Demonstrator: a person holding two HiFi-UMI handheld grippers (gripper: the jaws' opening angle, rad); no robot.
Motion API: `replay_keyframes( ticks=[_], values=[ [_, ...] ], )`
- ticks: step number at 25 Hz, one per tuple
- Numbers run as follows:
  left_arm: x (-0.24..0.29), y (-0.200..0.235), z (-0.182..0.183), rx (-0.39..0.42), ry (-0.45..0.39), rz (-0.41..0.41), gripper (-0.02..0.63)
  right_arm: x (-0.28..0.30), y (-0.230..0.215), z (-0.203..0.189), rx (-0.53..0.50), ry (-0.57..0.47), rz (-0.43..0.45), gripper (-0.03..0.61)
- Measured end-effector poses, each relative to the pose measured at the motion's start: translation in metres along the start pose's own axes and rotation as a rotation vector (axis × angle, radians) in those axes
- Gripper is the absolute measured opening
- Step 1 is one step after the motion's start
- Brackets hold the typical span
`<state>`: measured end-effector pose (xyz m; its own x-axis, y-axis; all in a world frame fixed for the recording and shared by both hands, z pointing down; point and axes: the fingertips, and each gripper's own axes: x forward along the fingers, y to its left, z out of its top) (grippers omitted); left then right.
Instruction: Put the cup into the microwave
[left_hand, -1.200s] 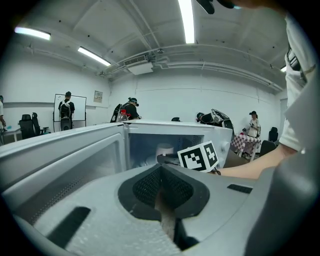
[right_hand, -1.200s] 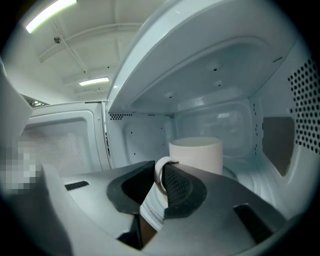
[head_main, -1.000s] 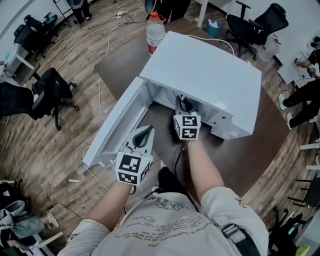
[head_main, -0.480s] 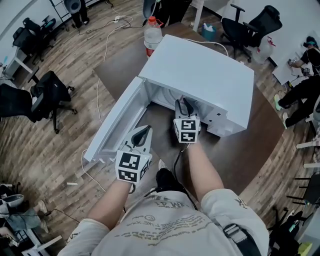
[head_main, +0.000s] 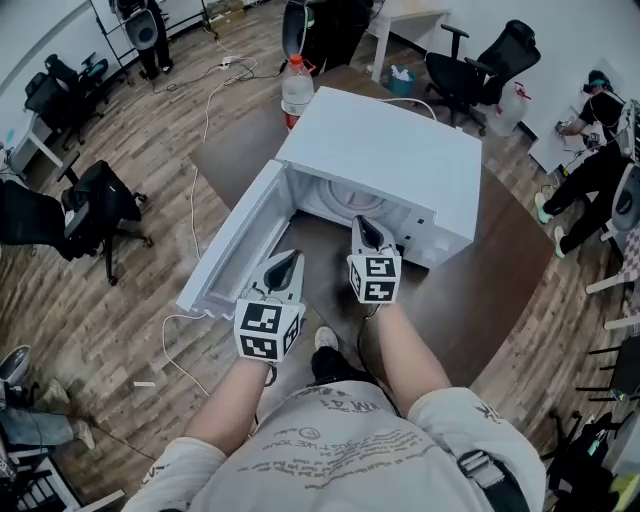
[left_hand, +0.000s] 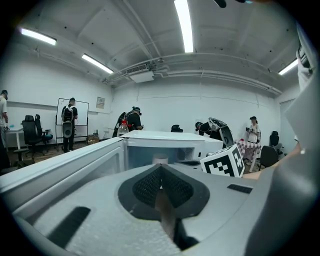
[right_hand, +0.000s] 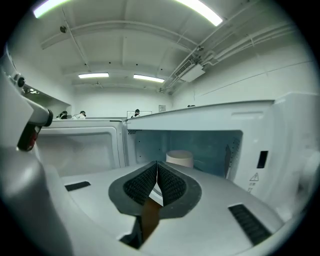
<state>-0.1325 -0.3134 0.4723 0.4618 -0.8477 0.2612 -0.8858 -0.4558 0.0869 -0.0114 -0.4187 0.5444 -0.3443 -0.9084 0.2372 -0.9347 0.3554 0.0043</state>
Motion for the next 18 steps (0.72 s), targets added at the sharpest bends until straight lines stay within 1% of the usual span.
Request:
replay_keyframes(
  ticks=[2,5,10,15,18],
  values=[
    [-0.006,-0.006,0.004,0.000,-0.015,-0.003,0.014,-0.017,0.004,0.008,0.010,-0.022,-0.006,0.017],
    [-0.013,-0.013,0.011,0.001,-0.038,-0.004,0.014,-0.041,0.016,0.024,0.023,-0.053,0.012,0.015],
    [-0.026,-0.025,0.015,-0.004,-0.063,-0.007,0.014,-0.083,0.046,0.059,-0.011,-0.109,0.053,0.014],
    [-0.041,-0.036,0.019,-0.014,-0.089,-0.010,0.014,-0.131,0.073,0.099,-0.031,-0.197,0.056,0.014],
    [-0.050,-0.043,0.017,-0.011,-0.093,-0.011,0.014,-0.156,0.089,0.105,-0.019,-0.216,0.085,0.012]
  ],
)
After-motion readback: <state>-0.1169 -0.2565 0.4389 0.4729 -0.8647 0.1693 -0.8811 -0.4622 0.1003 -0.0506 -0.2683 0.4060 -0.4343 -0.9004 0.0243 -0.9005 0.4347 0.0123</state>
